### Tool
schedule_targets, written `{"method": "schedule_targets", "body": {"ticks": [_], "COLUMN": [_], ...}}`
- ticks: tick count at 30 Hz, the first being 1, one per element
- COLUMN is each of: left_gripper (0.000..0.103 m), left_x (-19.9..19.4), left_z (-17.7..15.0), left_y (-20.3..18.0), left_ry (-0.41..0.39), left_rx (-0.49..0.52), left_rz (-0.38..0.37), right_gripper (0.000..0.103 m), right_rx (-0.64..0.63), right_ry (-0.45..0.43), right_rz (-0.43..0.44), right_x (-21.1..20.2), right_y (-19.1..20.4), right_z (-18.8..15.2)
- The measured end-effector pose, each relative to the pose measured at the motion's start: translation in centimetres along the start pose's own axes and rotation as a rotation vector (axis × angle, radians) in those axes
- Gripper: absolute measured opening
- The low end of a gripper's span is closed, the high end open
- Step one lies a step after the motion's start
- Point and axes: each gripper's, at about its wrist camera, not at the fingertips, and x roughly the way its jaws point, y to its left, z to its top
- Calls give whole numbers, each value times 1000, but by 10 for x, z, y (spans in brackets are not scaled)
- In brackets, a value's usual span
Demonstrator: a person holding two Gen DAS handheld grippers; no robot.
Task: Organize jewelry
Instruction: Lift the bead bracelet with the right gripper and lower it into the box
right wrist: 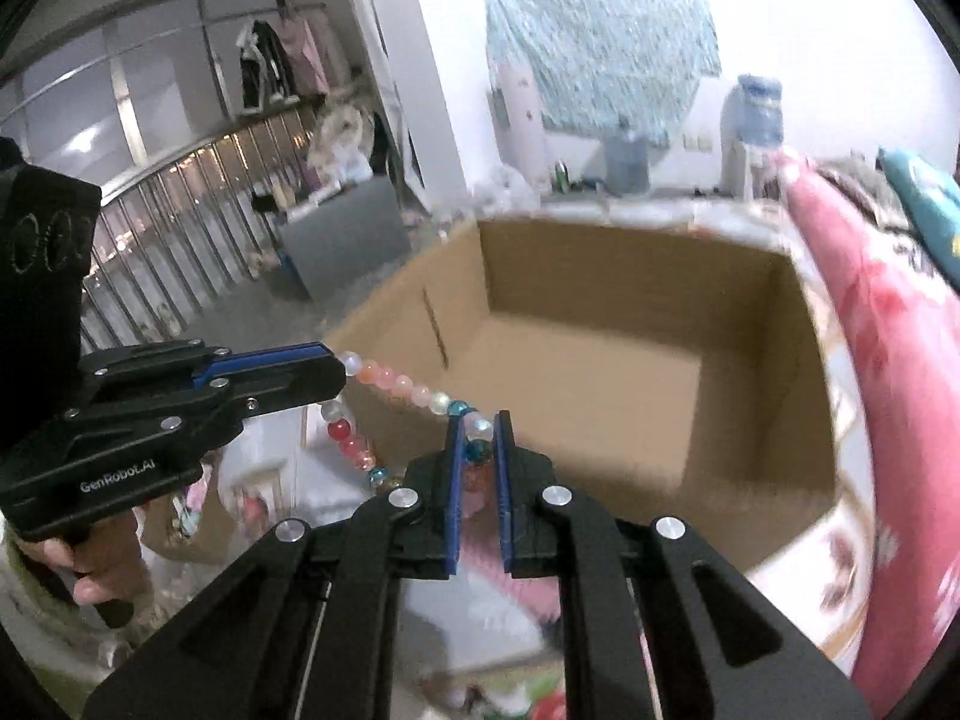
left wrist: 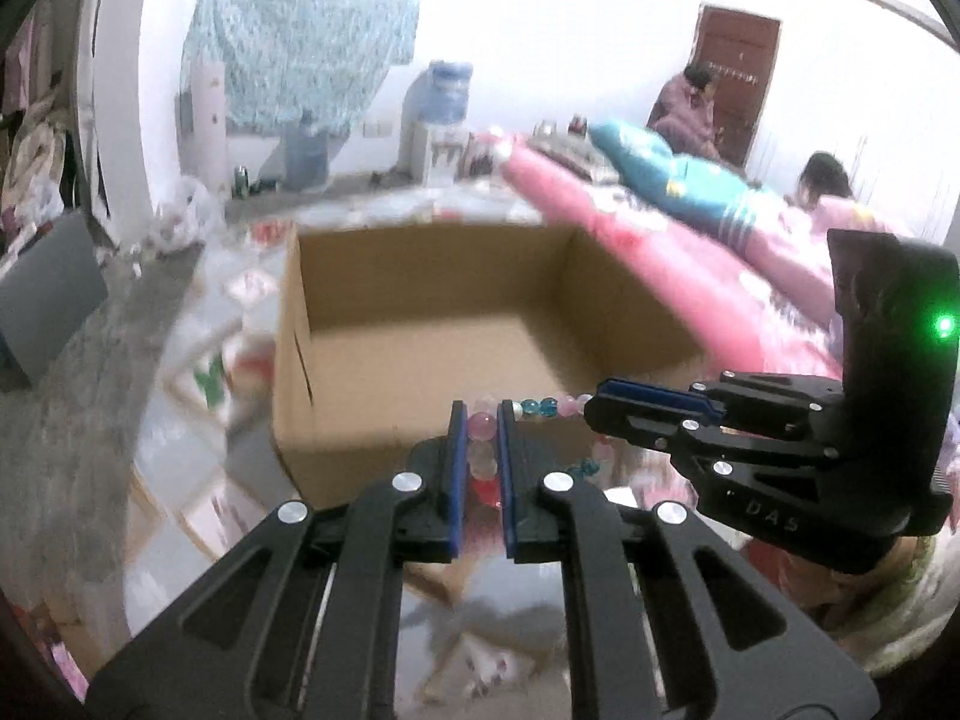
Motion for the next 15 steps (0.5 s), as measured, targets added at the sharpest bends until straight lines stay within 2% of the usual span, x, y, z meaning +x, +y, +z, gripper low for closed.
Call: {"method": "schedule_targets", "body": {"ticks": [2,4,7,10,15], "left_gripper": [9,9,9,9,9], "left_x": [5,22,64,108,163], "left_z": [24,46,72,86,97], "left_y": [4,16,31,43,66], "left_ry": [-17,-2,72,160,275], "left_rx": [5,-2,5,43,57], "left_rz": [1,12,48,129,217], "right_gripper": [10,10,10,10,10], "right_rx": [15,39,96,162,219], "right_ry": [4,43,150,275,418], "right_rz": [26,49,72,85,86], "right_x": [8,27,69,120,190], "right_y": [-11,-24,-48,-70,-81], "right_z": [28,50,81,102,114]}}
